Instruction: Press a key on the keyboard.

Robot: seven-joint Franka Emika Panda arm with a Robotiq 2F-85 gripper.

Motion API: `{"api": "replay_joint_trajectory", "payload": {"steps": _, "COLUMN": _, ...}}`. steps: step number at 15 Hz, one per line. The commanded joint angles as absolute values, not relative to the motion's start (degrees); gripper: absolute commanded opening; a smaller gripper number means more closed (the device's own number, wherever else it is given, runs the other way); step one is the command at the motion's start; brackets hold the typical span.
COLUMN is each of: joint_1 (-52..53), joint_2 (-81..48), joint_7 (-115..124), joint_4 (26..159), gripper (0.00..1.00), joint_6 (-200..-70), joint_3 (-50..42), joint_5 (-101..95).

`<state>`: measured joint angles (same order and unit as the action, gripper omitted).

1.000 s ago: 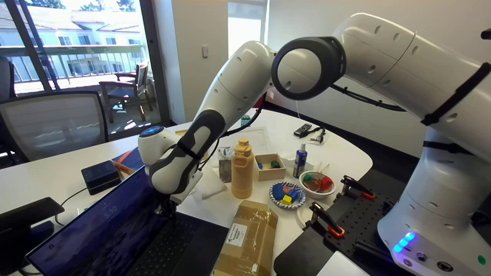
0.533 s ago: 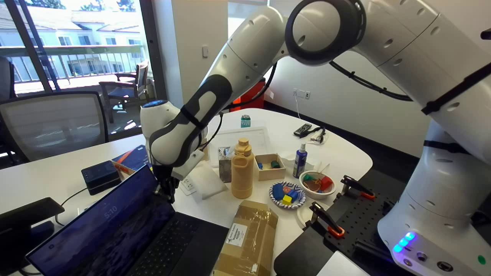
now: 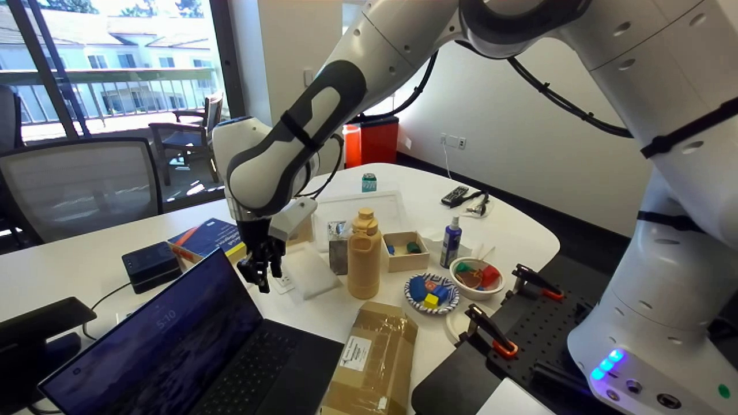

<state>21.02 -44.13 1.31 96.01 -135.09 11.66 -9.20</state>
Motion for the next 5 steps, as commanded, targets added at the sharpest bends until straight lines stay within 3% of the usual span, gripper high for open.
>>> {"api": "replay_joint_trajectory", "payload": {"steps": 1, "joint_1": 19.6, "joint_2": -38.7, "joint_7": -0.7, "joint_4": 100.8, "gripper": 0.84, "joint_6": -132.6, "joint_3": 12.5, "joint_5": -7.5}}
{"api": "replay_joint_trajectory", "payload": {"steps": 3, "joint_1": 19.5, "joint_2": -37.6, "joint_7": -0.6, "joint_4": 101.5, "gripper": 0.99, "joint_6": -131.8, "joint_3": 12.5, "joint_5": -7.4}}
{"api": "replay_joint_trajectory", "payload": {"steps": 5, "joint_1": 19.4, "joint_2": -37.2, "joint_7": -0.7, "joint_4": 101.8, "gripper": 1.0, "joint_6": -131.5, "joint_3": 12.5, "joint_5": -7.2}}
